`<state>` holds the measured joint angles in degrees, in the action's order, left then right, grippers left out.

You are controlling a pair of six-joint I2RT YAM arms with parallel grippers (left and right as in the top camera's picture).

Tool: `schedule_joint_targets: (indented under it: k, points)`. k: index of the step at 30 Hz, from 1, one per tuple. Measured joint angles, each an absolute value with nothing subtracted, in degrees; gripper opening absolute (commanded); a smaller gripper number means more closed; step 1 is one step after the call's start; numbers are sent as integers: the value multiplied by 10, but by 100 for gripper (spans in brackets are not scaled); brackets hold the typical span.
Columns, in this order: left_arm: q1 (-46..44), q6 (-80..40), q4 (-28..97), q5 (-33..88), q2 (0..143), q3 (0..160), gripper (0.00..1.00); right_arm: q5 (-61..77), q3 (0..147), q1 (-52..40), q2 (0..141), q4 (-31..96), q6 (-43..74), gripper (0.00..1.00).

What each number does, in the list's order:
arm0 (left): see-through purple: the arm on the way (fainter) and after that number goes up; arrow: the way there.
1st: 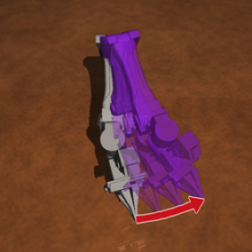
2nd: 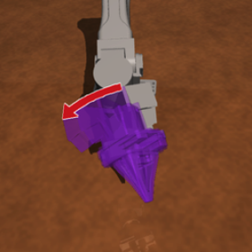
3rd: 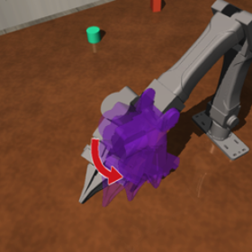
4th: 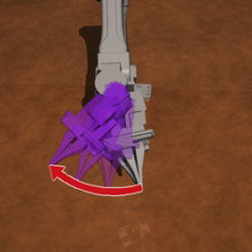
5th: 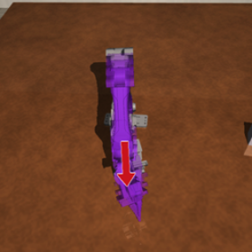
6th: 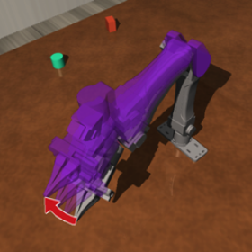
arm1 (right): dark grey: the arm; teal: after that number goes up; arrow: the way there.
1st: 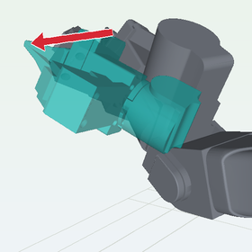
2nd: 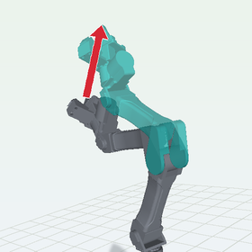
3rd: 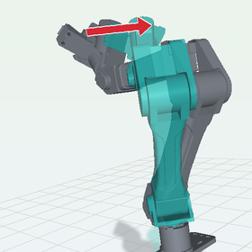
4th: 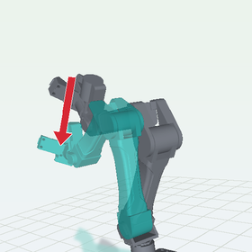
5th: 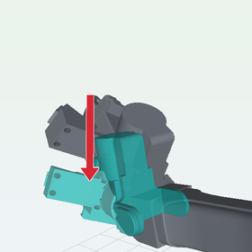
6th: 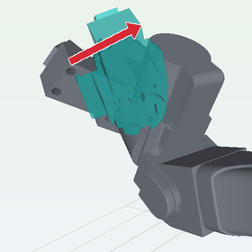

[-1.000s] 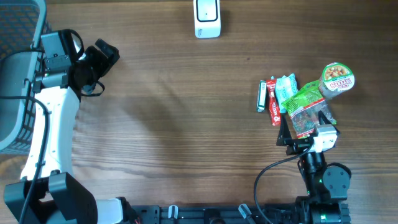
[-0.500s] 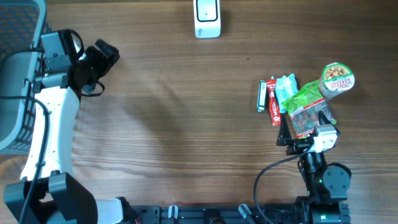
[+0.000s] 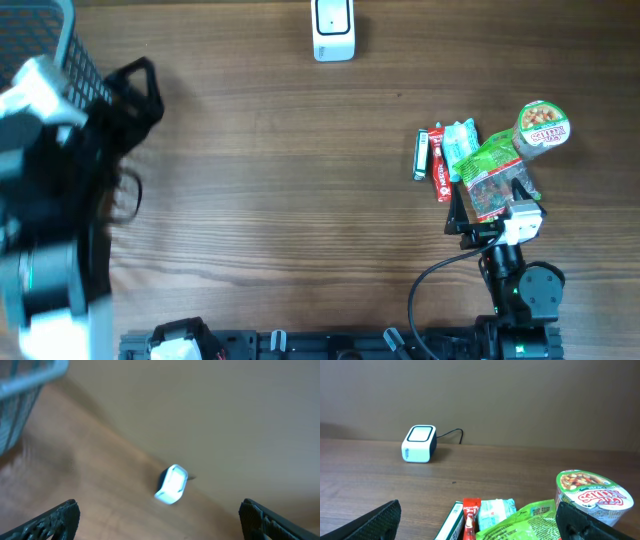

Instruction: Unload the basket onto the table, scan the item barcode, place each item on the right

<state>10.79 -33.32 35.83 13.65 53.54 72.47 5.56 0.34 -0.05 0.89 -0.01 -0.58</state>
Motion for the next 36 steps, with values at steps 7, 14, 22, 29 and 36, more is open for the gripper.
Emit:
schedule_joint_targets:
  k: [7, 14, 22, 29, 36]
  points:
    - [108, -333, 458, 123, 397, 733, 100, 56, 3, -1, 9, 0, -6, 100]
    - [101, -333, 660, 92, 292, 731, 100, 56, 3, -1, 9, 0, -6, 100]
    - [41, -333, 713, 57, 154, 731, 100, 56, 3, -1, 9, 0, -6, 100]
    - [27, -333, 709, 34, 70, 679, 100, 56, 3, -1, 9, 0, -6, 100]
    - [27, -333, 587, 24, 17, 551, 100, 56, 3, -1, 9, 0, -6, 100]
